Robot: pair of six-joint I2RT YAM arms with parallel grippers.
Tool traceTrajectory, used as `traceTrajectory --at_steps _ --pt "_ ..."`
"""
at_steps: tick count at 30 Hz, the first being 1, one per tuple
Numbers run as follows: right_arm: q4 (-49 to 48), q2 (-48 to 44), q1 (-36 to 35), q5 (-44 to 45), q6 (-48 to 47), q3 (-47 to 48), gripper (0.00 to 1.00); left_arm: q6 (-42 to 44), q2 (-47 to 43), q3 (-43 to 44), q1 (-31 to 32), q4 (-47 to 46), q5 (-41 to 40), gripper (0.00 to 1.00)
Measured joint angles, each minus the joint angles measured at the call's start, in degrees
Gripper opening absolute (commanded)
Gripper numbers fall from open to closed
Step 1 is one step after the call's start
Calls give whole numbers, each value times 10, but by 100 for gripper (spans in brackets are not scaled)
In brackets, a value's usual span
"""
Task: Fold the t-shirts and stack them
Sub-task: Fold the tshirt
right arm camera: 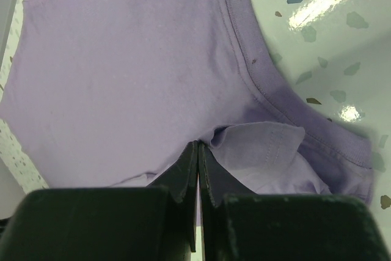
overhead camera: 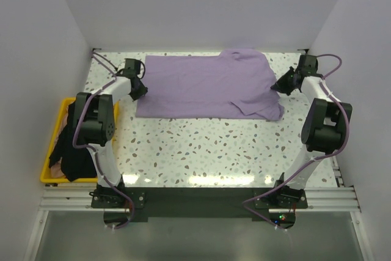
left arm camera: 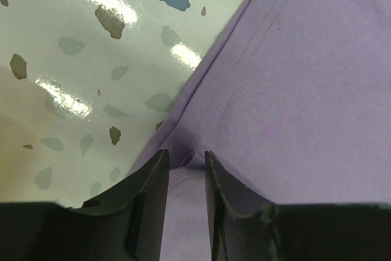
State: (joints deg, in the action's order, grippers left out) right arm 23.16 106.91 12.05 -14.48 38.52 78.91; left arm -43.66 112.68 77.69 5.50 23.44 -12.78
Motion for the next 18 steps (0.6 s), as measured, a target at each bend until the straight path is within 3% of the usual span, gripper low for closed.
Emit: traceTrajectory --at_steps 6,11,18 --pt "-1 3 0 0 0 0 0 0 2 0 4 0 2 23" --pt "-1 7 0 0 0 0 0 -1 2 0 6 -2 6 2" --pt "0 7 0 0 0 0 0 3 2 0 6 -2 6 0"
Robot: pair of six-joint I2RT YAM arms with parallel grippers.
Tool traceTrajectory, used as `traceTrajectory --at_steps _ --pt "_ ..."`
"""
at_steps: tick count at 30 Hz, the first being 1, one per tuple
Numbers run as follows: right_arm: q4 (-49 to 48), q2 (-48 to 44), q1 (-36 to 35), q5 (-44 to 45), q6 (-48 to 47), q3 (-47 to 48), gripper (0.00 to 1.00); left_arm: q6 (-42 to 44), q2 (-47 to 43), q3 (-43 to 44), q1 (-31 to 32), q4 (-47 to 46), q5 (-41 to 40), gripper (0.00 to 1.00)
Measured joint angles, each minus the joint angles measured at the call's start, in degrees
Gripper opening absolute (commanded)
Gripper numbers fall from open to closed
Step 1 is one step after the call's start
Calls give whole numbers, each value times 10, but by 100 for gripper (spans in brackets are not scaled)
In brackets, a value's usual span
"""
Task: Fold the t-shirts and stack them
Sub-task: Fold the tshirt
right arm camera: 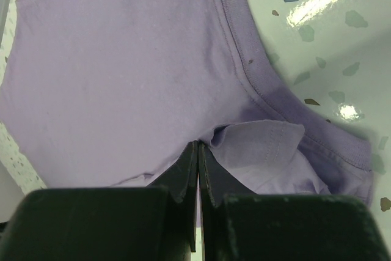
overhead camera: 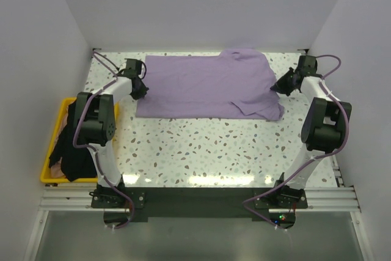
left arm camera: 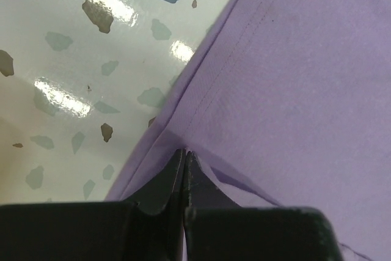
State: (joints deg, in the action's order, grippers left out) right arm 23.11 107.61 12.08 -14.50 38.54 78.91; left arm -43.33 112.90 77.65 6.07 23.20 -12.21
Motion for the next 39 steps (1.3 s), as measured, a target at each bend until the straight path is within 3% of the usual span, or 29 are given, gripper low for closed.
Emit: traceTrajectory --at_steps 15,39 --pt "3 0 0 -1 0 5 0 0 -67 -24 -3 1 -14 0" --pt "0 3 4 -19 14 54 0 0 -64 -44 -27 -3 -9 0"
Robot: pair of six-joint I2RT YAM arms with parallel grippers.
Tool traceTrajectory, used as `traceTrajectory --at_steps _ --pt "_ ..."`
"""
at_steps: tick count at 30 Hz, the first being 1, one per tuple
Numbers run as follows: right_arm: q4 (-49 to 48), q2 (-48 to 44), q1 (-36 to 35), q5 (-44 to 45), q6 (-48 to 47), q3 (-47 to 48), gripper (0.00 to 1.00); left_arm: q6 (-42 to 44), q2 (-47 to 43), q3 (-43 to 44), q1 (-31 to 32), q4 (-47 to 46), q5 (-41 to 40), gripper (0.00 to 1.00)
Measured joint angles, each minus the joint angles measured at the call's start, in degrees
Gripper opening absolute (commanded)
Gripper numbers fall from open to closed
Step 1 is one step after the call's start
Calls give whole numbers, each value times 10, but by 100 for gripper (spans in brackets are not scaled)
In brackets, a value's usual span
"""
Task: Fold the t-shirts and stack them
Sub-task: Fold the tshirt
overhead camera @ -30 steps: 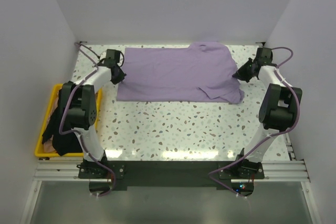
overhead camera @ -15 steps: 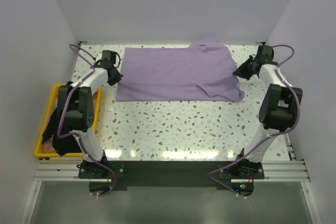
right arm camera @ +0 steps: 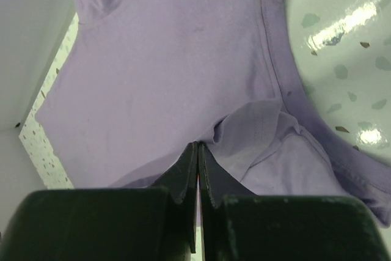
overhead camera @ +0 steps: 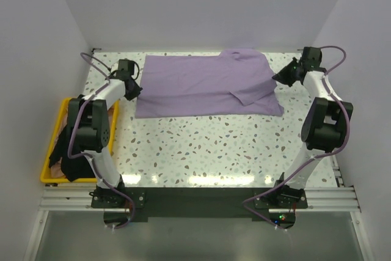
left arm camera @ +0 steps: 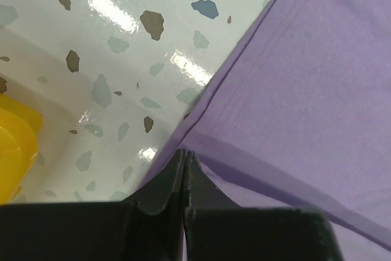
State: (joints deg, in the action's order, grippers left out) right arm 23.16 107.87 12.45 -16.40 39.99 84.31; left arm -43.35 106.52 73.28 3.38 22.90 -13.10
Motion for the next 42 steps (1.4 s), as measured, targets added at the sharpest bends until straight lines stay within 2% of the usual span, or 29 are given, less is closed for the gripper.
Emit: traceTrajectory --at_steps 6,10,11,13,14,16,17,18,20,21,25,34,42 --pt "-3 30 0 -3 1 28 0 0 29 7 -1 -6 7 0" --pt "1 44 0 -3 0 28 0 6 42 15 -2 -8 13 13" --pt "2 45 0 -3 0 28 5 7 43 17 -3 -9 14 21" --pt "1 45 0 -2 -1 28 8 12 43 22 -5 -9 18 28" --pt "1 45 1 -2 -1 28 14 13 43 25 -7 -10 20 37" --pt "2 45 2 2 -2 26 20 19 42 29 -11 -12 25 44" --pt "3 45 3 4 -3 25 29 22 41 29 -14 -12 26 48" --pt "3 45 4 5 -3 25 33 23 39 29 -16 -12 28 50" --pt "7 43 6 10 -6 21 43 23 33 28 -21 -12 33 52" --pt "9 41 7 17 -7 16 44 23 26 25 -23 -14 36 53" --pt "27 6 8 40 -18 -18 43 19 -29 -19 -25 -23 46 53" --pt "36 -170 9 103 -45 -167 42 -16 -173 -193 -25 -48 83 53" --pt "28 -165 9 124 -56 -249 44 -27 -172 -249 -24 -64 122 54"
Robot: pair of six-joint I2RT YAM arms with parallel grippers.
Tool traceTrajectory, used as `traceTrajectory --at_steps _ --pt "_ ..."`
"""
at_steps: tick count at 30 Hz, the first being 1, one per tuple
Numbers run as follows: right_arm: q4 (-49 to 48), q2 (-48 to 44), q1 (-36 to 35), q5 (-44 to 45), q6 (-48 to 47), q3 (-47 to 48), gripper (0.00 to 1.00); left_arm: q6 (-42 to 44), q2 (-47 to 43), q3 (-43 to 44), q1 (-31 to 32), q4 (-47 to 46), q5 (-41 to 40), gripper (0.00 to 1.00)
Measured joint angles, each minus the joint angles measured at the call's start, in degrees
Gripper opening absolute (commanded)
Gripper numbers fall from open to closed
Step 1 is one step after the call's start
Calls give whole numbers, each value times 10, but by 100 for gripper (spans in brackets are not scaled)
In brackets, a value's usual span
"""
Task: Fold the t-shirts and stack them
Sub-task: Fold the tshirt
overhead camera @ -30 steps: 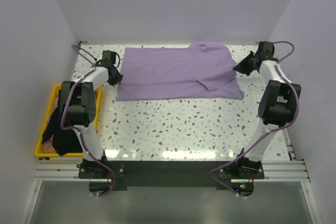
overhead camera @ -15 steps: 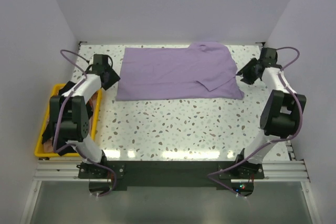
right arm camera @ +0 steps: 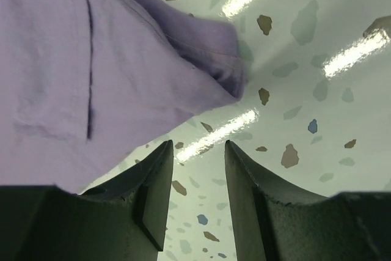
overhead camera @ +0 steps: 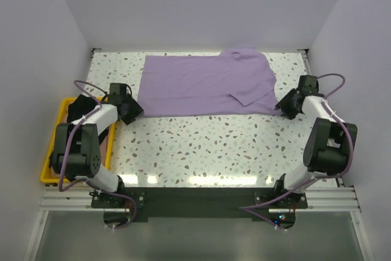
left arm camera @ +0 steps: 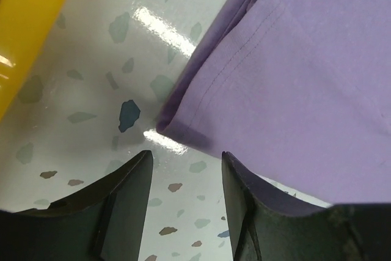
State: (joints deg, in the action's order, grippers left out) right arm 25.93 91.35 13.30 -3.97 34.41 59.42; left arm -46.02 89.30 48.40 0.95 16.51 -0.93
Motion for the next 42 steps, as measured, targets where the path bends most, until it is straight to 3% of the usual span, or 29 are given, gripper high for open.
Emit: traceTrajectory --at_steps 12,15,20,22,23,24,26,28,34,42 --pt "-35 80 0 -1 5 0 51 -16 30 -12 0 -53 27 54" --pt "-43 89 0 -1 5 5 51 -20 33 -12 0 -60 26 49" --pt "-45 99 0 0 5 11 40 -27 41 -10 0 -68 21 35" --pt "-45 103 0 1 5 17 32 -30 45 -9 0 -69 17 26" --pt "-45 105 0 2 4 21 27 -30 47 -9 0 -70 14 22" --pt "-45 106 0 3 5 24 13 -30 49 -7 0 -70 13 13" --pt "-43 107 0 5 6 34 5 -31 53 -6 0 -71 9 0" --pt "-43 107 0 5 5 39 0 -29 54 -3 0 -69 7 0" --pt "-24 92 0 7 3 43 0 -28 49 2 0 -43 -9 0" --pt "2 -31 23 -7 -3 -23 0 -24 -24 -20 0 2 -24 0"
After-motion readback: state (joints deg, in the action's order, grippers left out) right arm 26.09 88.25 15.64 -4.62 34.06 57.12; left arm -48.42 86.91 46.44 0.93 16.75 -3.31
